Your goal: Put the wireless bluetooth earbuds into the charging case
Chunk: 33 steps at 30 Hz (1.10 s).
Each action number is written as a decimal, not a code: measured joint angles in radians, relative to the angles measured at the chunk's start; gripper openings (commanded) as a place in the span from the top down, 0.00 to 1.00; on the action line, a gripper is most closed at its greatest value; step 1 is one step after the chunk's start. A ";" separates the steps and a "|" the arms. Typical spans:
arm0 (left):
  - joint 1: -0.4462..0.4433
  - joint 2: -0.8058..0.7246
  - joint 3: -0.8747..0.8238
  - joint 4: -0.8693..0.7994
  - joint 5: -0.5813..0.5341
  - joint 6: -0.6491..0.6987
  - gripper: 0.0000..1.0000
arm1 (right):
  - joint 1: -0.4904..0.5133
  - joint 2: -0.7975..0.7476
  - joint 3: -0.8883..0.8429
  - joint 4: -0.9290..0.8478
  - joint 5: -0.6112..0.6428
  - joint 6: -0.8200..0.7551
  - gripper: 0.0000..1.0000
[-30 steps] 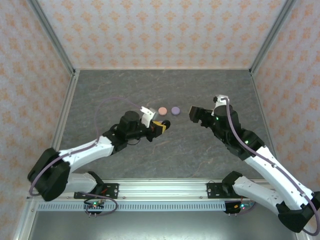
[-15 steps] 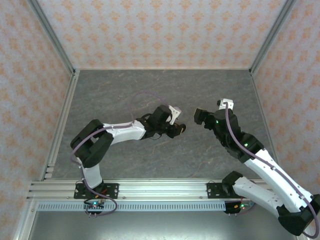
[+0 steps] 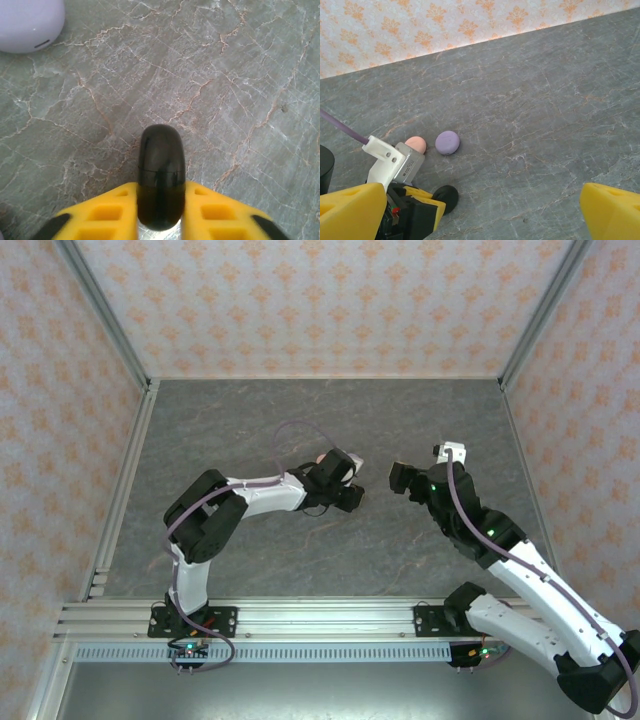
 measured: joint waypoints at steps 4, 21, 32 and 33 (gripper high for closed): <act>0.000 0.000 0.000 -0.032 -0.030 -0.010 0.56 | 0.000 0.000 0.000 0.000 0.000 -0.011 0.01; 0.001 -0.269 -0.008 -0.092 -0.175 0.059 0.36 | -0.080 0.002 -0.045 0.079 0.092 -0.145 0.01; 0.103 -0.649 -0.301 -0.014 -0.438 0.061 0.18 | -0.327 0.039 -0.234 0.357 0.127 -0.234 0.01; 0.116 -0.679 -0.325 -0.010 -0.469 0.057 0.18 | -0.348 0.051 -0.256 0.389 0.127 -0.239 0.01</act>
